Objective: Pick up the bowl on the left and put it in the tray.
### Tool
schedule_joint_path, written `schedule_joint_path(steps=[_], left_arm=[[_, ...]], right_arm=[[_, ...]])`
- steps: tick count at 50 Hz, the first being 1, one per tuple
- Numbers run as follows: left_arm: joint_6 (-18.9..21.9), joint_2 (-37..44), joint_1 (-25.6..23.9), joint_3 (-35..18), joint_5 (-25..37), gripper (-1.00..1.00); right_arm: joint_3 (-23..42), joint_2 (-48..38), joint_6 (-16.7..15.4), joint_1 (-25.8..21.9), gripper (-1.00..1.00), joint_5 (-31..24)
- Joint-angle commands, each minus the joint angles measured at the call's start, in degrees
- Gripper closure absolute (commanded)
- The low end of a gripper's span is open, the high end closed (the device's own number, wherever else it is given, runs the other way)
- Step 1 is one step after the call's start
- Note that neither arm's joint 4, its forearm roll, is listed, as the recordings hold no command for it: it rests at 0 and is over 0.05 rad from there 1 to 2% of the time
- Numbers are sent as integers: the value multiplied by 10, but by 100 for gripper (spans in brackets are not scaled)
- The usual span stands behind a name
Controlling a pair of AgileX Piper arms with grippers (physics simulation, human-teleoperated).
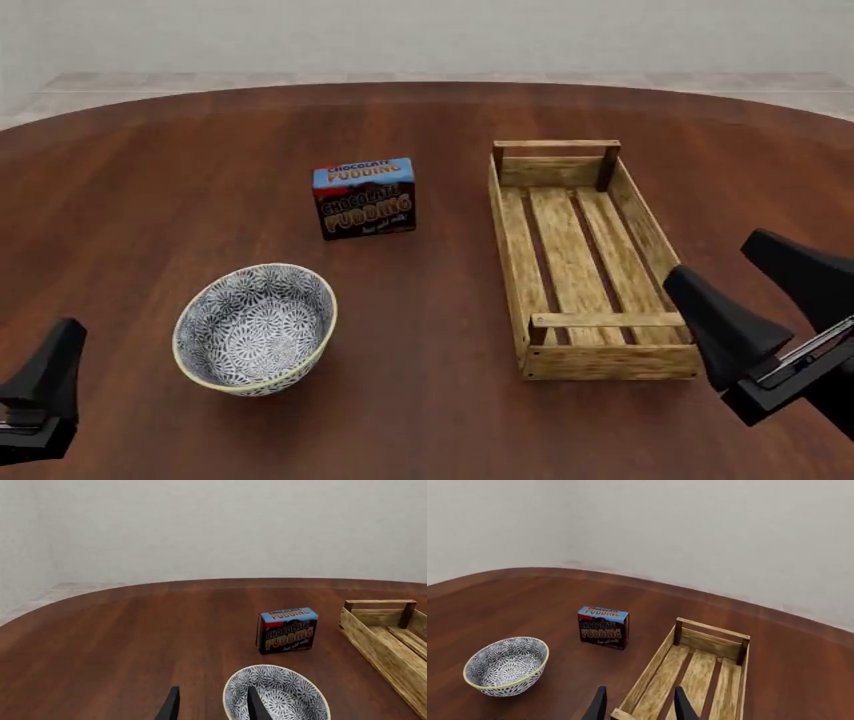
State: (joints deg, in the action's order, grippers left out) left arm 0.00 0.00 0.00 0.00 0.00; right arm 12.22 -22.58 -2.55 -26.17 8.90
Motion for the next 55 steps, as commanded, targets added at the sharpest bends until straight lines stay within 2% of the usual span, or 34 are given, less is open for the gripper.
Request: schedule_joint_path(steps=[1,10,15,25,33,49,51,52,55], left_arm=[[0,0,0,0,0,-100],[0,0,0,0,0,-100],[0,0,0,0,0,-100],[0,0,0,0,0,-100],[0,0,0,0,0,-100],[0,0,0,0,0,-100],[0,0,0,0,0,-100],[0,0,0,0,0,-100],[0,0,0,0,0,-100]], right_arm=[[9,-30,-18,-23,-100,26],[14,-53,-14,-34,-100,39],[19,-77,-43,-59,-100,55],[34,-114,-47,-80,-100,79],[39,-138,-39,-86,-100,100],[53,-188,-44,-101,-100,132],[55,-194,-40,-101,-100,135],[61,-198,-21,-105,-100,130],[63,-203,-36,-107,-100,134]])
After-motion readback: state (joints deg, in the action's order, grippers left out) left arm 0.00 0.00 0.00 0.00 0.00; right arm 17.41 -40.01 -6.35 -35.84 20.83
